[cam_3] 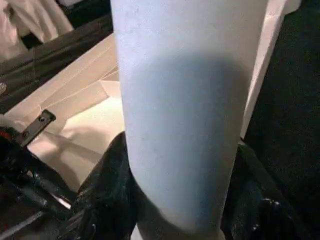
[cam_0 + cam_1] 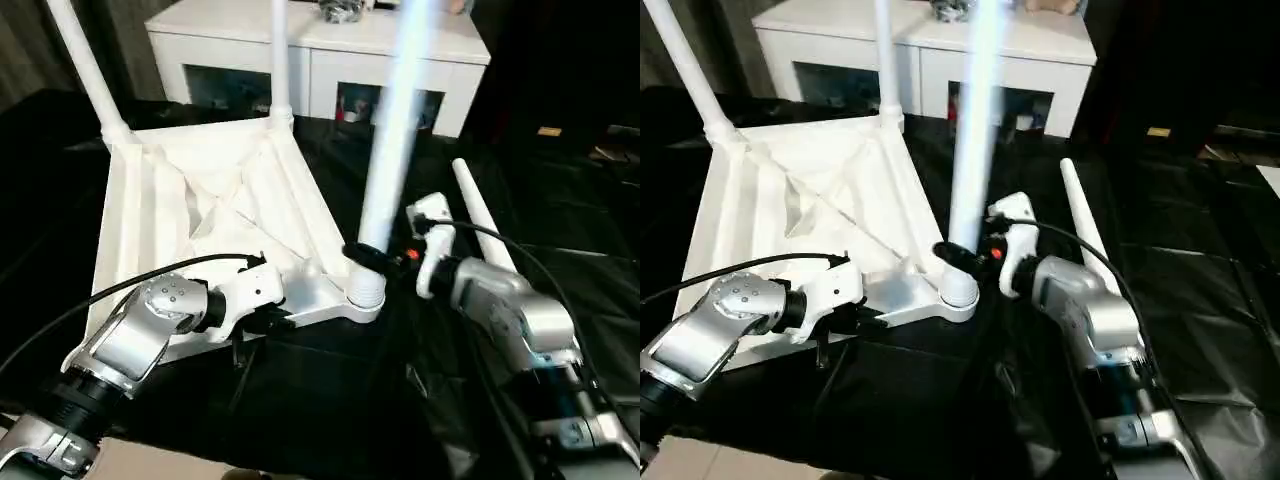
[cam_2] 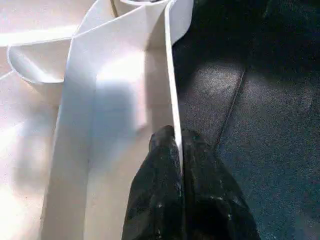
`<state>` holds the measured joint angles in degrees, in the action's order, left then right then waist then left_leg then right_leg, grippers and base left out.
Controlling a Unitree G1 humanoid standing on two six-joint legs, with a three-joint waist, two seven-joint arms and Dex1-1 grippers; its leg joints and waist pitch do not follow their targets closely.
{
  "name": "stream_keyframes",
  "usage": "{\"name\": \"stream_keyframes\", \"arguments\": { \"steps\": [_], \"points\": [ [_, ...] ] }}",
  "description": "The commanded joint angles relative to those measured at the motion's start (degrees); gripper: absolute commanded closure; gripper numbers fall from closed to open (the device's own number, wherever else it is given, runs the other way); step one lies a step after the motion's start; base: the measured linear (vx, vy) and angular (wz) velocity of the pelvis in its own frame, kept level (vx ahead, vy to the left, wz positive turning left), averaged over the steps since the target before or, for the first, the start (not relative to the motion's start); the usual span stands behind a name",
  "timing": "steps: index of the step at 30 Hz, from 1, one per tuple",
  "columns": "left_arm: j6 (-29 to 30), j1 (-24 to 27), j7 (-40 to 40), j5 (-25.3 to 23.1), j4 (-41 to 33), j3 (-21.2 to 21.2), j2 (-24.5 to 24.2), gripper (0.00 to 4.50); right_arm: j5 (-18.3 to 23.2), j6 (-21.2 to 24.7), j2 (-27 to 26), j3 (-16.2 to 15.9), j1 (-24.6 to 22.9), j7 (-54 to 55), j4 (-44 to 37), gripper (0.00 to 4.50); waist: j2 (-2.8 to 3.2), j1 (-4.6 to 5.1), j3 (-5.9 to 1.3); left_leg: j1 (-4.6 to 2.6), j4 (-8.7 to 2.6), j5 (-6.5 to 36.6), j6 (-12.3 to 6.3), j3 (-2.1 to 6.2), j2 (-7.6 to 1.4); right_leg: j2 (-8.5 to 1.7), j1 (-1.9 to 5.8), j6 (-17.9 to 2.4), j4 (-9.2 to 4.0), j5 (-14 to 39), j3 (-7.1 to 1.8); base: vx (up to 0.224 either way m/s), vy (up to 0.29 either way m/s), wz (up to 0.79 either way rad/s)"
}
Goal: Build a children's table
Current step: Insert table leg to table base
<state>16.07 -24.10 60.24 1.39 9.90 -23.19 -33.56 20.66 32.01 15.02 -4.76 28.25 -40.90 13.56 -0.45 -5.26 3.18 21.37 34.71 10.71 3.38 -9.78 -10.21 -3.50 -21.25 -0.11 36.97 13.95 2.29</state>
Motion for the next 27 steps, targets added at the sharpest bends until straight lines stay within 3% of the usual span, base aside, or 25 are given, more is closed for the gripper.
{"name": "stream_keyframes", "arguments": {
  "steps": [1,3,4,8,12,20,26,27],
  "points": [
    [-2.5,-0.4,1.1,0.1,-1.3,-0.5,0.4,4.50,-1.1,-0.2,1.1,-0.2,0.8,-0.2,0.9,2.64,0.04,0.42,-3.72,-0.98,-4.39,6.1,0.33,0.69,-2.83,-4.45,1.86,-13.1,-3.84,-2.1,-2.63,0.000,0.000,0.00],
    [-2.6,-0.6,0.6,0.0,-0.5,0.0,0.9,4.50,-1.4,0.2,1.4,-0.8,0.6,-1.2,1.3,2.64,0.02,0.41,-3.59,-1.07,-4.45,7.2,0.54,0.61,-2.85,-4.46,1.74,-12.9,-4.04,-0.7,-2.68,0.000,0.000,0.00],
    [-2.5,-0.7,0.2,0.1,-0.2,0.4,1.1,4.50,-1.5,0.2,1.5,-1.1,0.1,-1.6,1.0,2.64,-0.39,0.39,-3.54,-1.10,-4.51,7.8,0.63,0.55,-2.89,-4.54,1.77,-12.8,-4.22,0.5,-2.73,0.000,0.000,0.00],
    [-2.9,-0.8,-0.6,-0.1,0.8,1.1,1.4,4.50,-1.3,-0.5,1.2,-1.0,-2.0,-1.7,0.4,2.64,-0.17,0.14,-3.45,-1.17,-4.59,8.7,0.99,0.60,-3.04,-4.72,1.61,-12.1,-4.43,3.0,-2.82,0.000,0.000,0.00],
    [-2.6,-0.9,-1.2,0.6,1.4,2.4,1.8,4.50,-0.3,-3.2,-0.5,1.5,-7.2,0.9,-0.8,2.64,0.03,0.14,-3.45,-1.13,-4.77,9.1,1.30,0.73,-3.00,-4.67,1.59,-11.7,-4.43,3.3,-2.79,0.000,0.000,0.00],
    [-3.0,-0.7,-1.5,0.8,2.0,3.2,2.0,4.50,0.2,-9.2,-3.3,6.2,-12.3,5.6,-0.3,2.64,0.44,0.18,-3.19,-1.29,-5.14,12.5,2.01,0.79,-3.04,-4.72,1.29,-11.4,-5.00,6.6,-2.88,0.000,0.000,0.00],
    [-3.1,-0.9,-2.1,0.7,2.3,3.6,2.4,4.50,-2.6,-13.7,-2.7,3.9,-16.8,5.7,-3.8,2.65,0.39,0.21,-3.13,-1.44,-5.33,14.1,2.15,0.88,-3.12,-4.71,1.10,-10.8,-5.29,8.9,-2.98,0.000,0.000,0.00],
    [-3.1,-1.0,-2.4,0.6,2.3,3.7,2.5,4.50,-3.6,-14.7,-2.4,2.9,-17.6,5.5,-4.8,2.65,-0.16,0.16,-3.15,-1.33,-5.33,13.5,1.91,0.78,-3.13,-4.66,1.20,-10.5,-5.33,8.5,-2.95,0.000,0.000,0.00]
  ]
}}
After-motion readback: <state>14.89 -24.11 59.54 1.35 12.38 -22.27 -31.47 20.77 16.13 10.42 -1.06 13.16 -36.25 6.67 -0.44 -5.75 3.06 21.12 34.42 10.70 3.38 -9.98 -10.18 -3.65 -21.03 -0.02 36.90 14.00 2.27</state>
